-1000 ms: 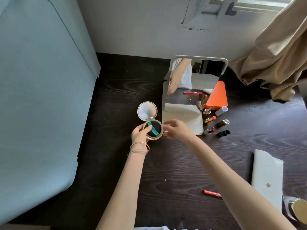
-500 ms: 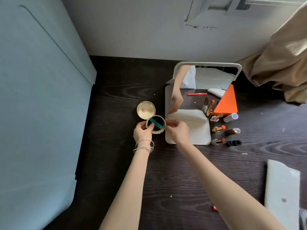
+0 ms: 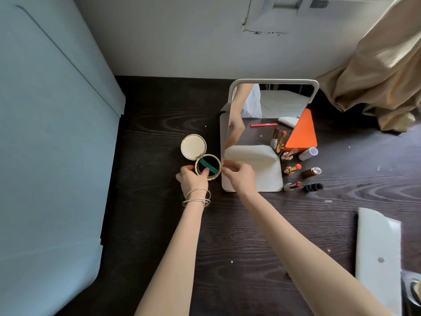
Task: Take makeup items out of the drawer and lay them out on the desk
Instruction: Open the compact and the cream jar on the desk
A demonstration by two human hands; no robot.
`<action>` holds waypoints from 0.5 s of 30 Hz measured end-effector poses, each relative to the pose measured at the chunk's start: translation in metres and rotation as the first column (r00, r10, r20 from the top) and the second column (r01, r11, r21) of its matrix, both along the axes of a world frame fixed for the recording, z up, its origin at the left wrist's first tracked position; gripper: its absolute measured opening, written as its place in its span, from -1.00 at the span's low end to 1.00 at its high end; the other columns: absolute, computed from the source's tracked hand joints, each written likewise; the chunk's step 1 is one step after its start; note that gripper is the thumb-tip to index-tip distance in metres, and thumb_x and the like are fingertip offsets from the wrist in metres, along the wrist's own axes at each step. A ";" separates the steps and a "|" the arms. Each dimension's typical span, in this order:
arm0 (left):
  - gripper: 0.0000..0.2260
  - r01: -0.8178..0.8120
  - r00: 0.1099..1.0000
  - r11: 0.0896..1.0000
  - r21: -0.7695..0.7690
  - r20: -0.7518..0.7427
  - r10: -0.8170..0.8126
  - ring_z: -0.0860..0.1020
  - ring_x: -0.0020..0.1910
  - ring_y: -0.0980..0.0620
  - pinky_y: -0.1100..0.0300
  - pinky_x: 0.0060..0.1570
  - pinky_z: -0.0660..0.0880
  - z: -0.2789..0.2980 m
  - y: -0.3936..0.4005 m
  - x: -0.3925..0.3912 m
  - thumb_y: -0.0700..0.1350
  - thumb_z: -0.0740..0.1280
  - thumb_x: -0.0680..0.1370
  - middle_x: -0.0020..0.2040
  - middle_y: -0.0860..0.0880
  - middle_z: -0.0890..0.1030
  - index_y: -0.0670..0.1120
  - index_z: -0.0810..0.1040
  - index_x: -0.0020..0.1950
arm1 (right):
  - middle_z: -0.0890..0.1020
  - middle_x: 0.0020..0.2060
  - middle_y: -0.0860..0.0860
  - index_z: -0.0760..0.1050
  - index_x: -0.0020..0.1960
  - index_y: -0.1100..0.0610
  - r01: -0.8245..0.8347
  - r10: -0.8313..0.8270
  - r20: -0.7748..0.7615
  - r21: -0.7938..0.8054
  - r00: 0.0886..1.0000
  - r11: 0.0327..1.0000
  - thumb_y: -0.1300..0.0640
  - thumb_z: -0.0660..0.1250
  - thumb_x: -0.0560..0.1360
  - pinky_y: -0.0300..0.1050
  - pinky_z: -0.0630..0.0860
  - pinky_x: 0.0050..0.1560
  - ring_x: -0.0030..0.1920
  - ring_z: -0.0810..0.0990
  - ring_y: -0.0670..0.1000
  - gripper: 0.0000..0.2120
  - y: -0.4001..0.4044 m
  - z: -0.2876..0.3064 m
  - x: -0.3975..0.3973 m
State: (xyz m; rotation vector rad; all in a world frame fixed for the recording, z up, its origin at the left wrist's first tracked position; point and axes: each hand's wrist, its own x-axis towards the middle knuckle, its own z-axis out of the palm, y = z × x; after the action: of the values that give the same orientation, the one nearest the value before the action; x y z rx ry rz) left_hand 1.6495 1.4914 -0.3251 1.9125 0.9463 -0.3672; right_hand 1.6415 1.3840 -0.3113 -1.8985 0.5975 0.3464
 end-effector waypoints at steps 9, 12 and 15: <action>-0.67 0.118 0.960 0.987 -0.111 0.266 -0.085 0.50 0.10 0.01 0.20 0.11 0.42 0.041 -0.006 -0.043 -0.13 0.42 0.46 0.19 -0.11 0.51 -0.16 0.49 0.19 | 0.62 0.12 0.03 0.49 0.29 0.17 0.043 -0.071 0.168 0.163 0.983 0.986 0.14 0.38 0.49 -0.36 0.45 0.06 0.11 0.57 -0.08 -0.62 -0.030 0.044 -0.048; -0.70 0.245 0.933 0.924 -0.292 0.330 -0.143 0.51 0.04 0.08 0.23 0.04 0.46 0.061 -0.027 -0.067 -0.16 0.41 0.47 0.07 -0.05 0.55 -0.16 0.50 0.18 | 0.61 0.11 0.01 0.48 0.29 0.14 0.113 -0.157 0.188 0.226 0.969 0.967 0.15 0.39 0.48 -0.32 0.46 0.11 0.12 0.57 -0.10 -0.61 -0.051 0.056 -0.078; -0.69 0.361 0.909 0.860 -0.362 0.343 -0.237 0.50 0.04 0.12 0.20 0.10 0.47 0.071 -0.052 -0.090 -0.17 0.40 0.48 0.08 -0.02 0.54 -0.15 0.48 0.21 | 0.63 0.08 0.02 0.50 0.27 0.15 0.208 -0.265 0.217 0.251 0.940 0.945 0.18 0.41 0.46 -0.28 0.49 0.14 0.11 0.59 -0.10 -0.62 -0.078 0.064 -0.110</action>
State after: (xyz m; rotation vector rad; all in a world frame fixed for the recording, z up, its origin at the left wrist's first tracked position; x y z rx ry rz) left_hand 1.5599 1.4390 -0.2538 1.6512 0.3319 -0.4229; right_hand 1.5317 1.3058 -0.2474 -1.5992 0.5846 0.0149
